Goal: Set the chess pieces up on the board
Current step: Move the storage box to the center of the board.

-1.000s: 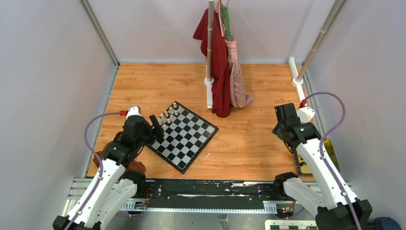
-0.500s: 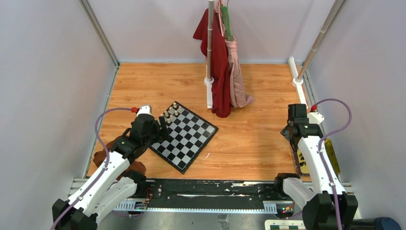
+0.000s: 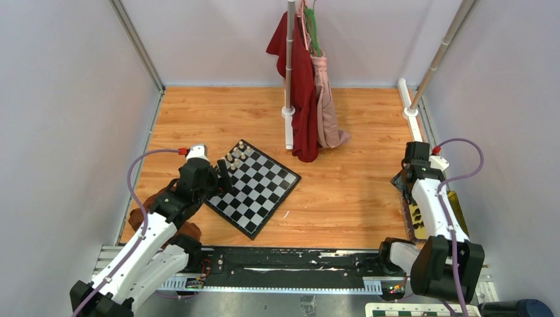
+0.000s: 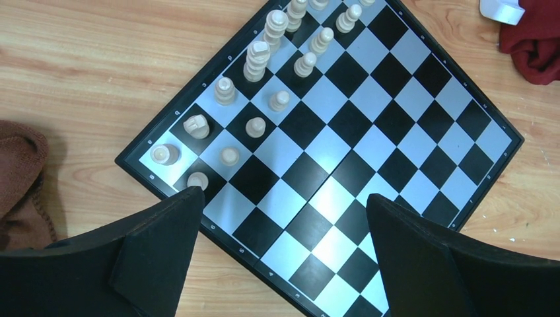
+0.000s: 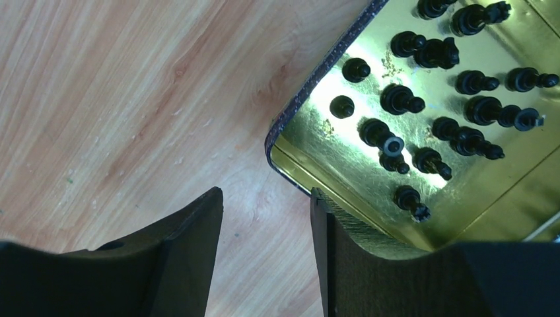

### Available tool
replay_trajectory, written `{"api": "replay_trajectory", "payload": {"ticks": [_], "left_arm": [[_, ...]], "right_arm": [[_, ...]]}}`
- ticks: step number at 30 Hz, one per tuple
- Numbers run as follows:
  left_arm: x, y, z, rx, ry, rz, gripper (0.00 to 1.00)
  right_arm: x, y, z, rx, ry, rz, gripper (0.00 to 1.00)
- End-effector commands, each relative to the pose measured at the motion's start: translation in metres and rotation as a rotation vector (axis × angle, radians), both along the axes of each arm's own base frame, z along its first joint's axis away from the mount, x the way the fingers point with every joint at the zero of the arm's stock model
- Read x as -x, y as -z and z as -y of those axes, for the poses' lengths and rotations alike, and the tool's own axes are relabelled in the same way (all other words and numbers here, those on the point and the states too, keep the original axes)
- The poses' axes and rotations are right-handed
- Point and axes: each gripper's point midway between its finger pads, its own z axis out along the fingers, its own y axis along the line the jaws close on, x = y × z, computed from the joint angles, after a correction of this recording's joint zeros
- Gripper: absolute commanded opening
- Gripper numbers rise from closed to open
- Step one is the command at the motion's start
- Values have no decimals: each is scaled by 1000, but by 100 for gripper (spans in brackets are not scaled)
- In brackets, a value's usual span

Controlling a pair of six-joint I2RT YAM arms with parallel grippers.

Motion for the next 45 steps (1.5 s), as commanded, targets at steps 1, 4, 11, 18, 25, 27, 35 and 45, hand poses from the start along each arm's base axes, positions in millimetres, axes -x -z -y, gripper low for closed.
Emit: {"api": "replay_trajectory", "payload": {"ticks": [1,4,11,18,25,27,35,45], "left_arm": [[-1,-3,-2,-20,3,28,100],[-1,-1,-3,-23,-1,25,100],[-2,0,-4,-30,-8,22,100],[-1,2,-6,-39,-15,17,100],[-1,2,-8,-41,-22,15,100],[-1,2,-8,-42,-23,15,100],[-1,1,-9,-37,-39,12,100],[-3,-6,-9,-21,-57,25,100]], "right_arm": [[-7,12,6,-15,5,-9,55],[-12,18,6,-30,6,-14,54],[-18,33,7,-52,9,-44,49],[-20,44,7,-64,1,-68,43],[-24,47,0,-98,-46,-71,27],[-25,49,-4,-114,-60,-73,21],[-36,48,-26,-153,-129,-55,3],[-73,37,-85,-167,-254,-25,0]]}}
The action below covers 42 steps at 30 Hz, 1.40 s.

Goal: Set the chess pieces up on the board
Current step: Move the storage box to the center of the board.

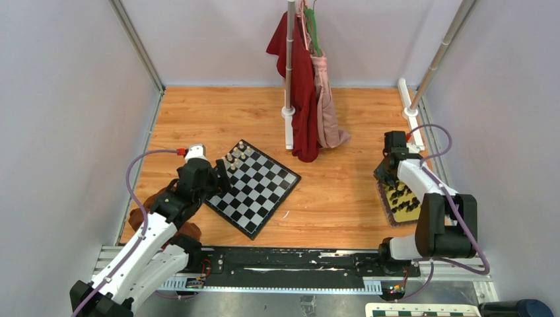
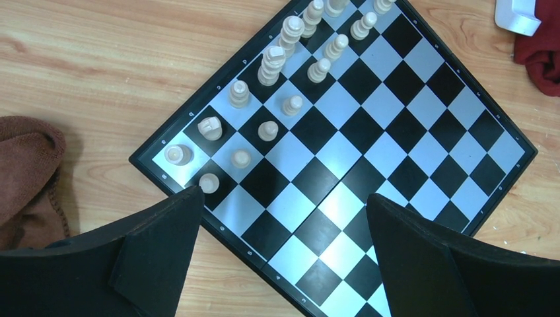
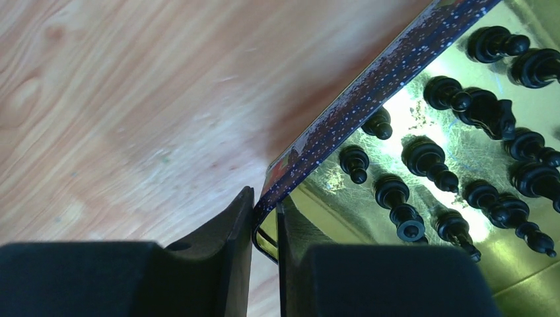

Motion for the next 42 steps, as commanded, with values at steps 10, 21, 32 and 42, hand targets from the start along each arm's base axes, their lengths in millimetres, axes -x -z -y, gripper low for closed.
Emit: {"api": "replay_trajectory", "payload": {"ticks": [10,21,32,42], "left_arm": [[-3,-8,-1,-5,-28,13,100],[-6,-12,1,-15,-25,15,100],[-4,-6,1,-36,-15,0,100],[-2,-5,0,-48,-6,-8,100]], "right_arm": [[-53,-11,-120,-73,-175,10,0],[-68,-2,-208,-75,-323,-11,0],[-79,2,-257,-74,-392,-10,0],[-78,-4,-255,-31,-482,6,31]]}}
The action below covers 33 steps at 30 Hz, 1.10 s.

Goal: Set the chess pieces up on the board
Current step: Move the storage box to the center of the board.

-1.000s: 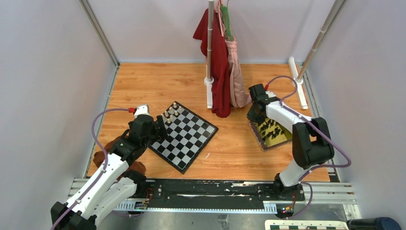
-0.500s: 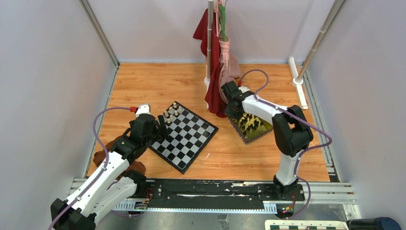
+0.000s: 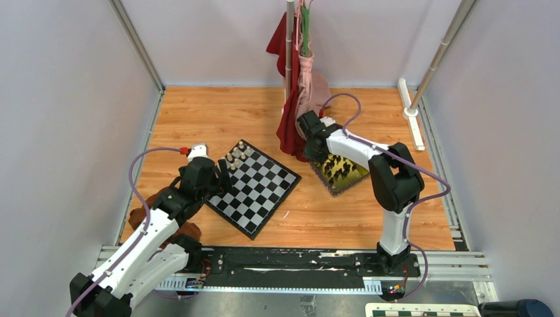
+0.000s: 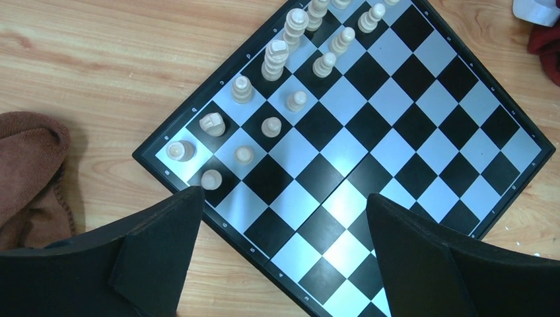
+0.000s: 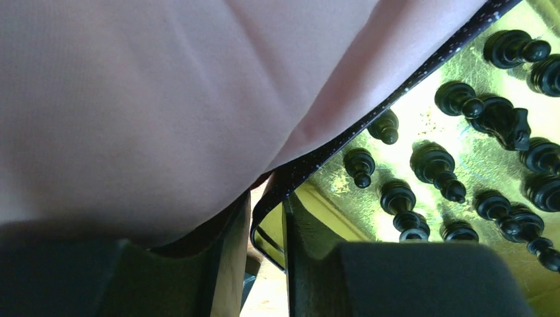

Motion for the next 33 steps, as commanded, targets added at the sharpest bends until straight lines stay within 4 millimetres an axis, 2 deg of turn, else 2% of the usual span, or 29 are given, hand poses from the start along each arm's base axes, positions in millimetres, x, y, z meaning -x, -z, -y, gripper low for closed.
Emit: {"api": "replay_trajectory", "payload": {"ticks": [1,6,17,24,29,32,33], "left_arm": [[-2,-8,-1,-17,3,15,100],[-2,-13,-2,-25,1,24,100],[2,-35,-9,-9,-29,72,100],[1,-52,-12,-7,-37,116,100],[-4,-75,-10,11,-37,164,100],[-12,-101,-5,35,-17,242,100],[-15,-109,-3,45,-12,271,100]], "right_arm": [[10,0,3,71,-72,1,36],[14,-13,10,96,-103,32,43],[42,-45,30,131,-174,111,45],[59,-68,32,159,-267,169,48],[69,-99,37,143,-322,240,55],[74,-131,45,129,-349,351,61],[73,-136,46,121,-350,389,65]]}}
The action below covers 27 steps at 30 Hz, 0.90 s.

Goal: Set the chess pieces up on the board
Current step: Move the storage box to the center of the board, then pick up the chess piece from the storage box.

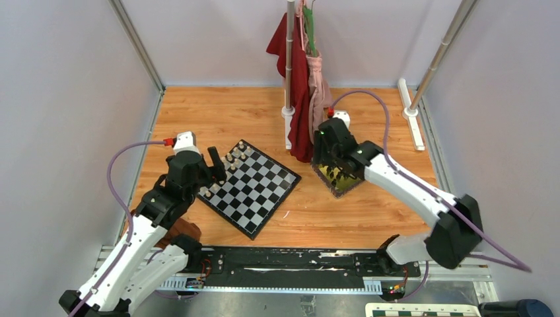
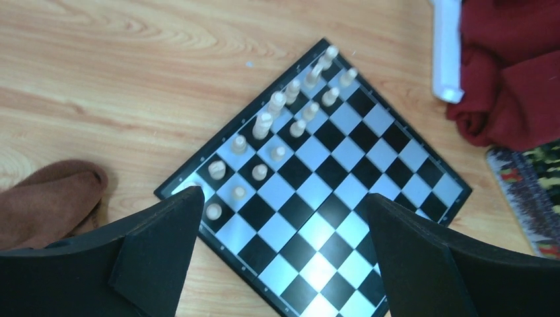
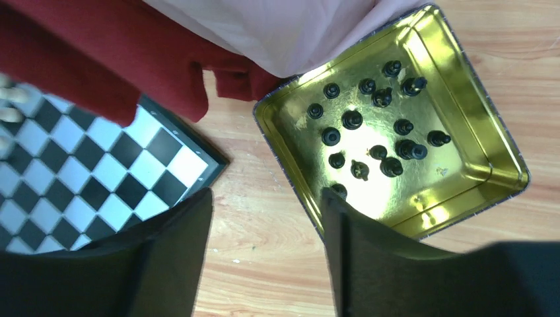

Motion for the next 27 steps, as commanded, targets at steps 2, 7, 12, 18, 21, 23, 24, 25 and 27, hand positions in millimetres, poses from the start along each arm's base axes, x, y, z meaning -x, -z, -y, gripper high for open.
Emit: {"api": "replay_trajectory", "payload": {"ticks": [2,7,12,18,21,23,24,25,27], "left_arm": [[-16,-57,11,38,53,193,100],[-27,-99,44,154,199,375,100],[-35,-92,82,221,353,366,100],[-53,-45,95,156,365,157,91],[-54,-33,86,122,317,115,90],[-54,-28,79,92,282,95,91],[-54,-25,77,78,276,84,92],[-53,-24,74,64,269,76,93],[-51,-22,71,46,256,66,100]], "right_arm": [[11,-47,19,-46,-44,223,76],[10,-73,43,-147,3,411,68],[6,-56,56,-28,-51,310,71],[-3,-31,54,105,-102,181,68],[-7,-20,47,129,-136,124,64],[-11,-9,44,157,-152,69,60],[-11,-3,43,170,-162,37,59],[-12,3,40,174,-172,17,59],[-15,13,36,172,-182,-13,58]]}}
